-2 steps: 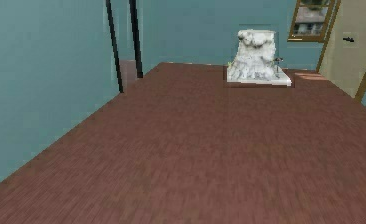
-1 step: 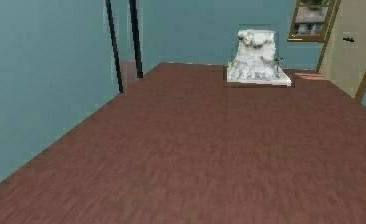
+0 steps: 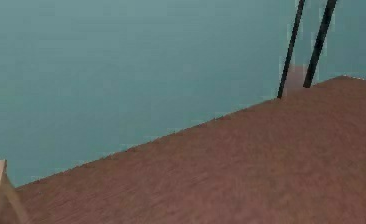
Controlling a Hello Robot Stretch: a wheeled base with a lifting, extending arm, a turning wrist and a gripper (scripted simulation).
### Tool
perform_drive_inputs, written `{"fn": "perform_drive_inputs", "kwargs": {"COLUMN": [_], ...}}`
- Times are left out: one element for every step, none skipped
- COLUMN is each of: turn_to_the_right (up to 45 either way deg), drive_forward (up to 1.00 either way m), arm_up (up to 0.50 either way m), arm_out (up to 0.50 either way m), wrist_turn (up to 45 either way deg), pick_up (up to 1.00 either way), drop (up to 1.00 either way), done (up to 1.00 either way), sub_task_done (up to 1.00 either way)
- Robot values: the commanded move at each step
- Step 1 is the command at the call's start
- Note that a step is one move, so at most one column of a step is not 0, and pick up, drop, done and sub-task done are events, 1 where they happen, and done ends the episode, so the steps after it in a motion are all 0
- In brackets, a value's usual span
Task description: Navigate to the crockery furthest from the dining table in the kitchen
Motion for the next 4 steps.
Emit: {"fn": "perform_drive_inputs", "kwargs": {"turn_to_the_right": [45.0,-33.0,-45.0,45.0], "drive_forward": [0.0,0.0,0.0,0.0], "arm_up": [0.0,0.0,0.0,0.0], "arm_out": [0.0,0.0,0.0,0.0], "wrist_turn": [0.0,0.0,0.0,0.0], "pick_up": [0.0,0.0,0.0,0.0], "drop": [0.0,0.0,0.0,0.0], "done": [0.0,0.0,0.0,0.0], "sub_task_done": [0.0,0.0,0.0,0.0]}}
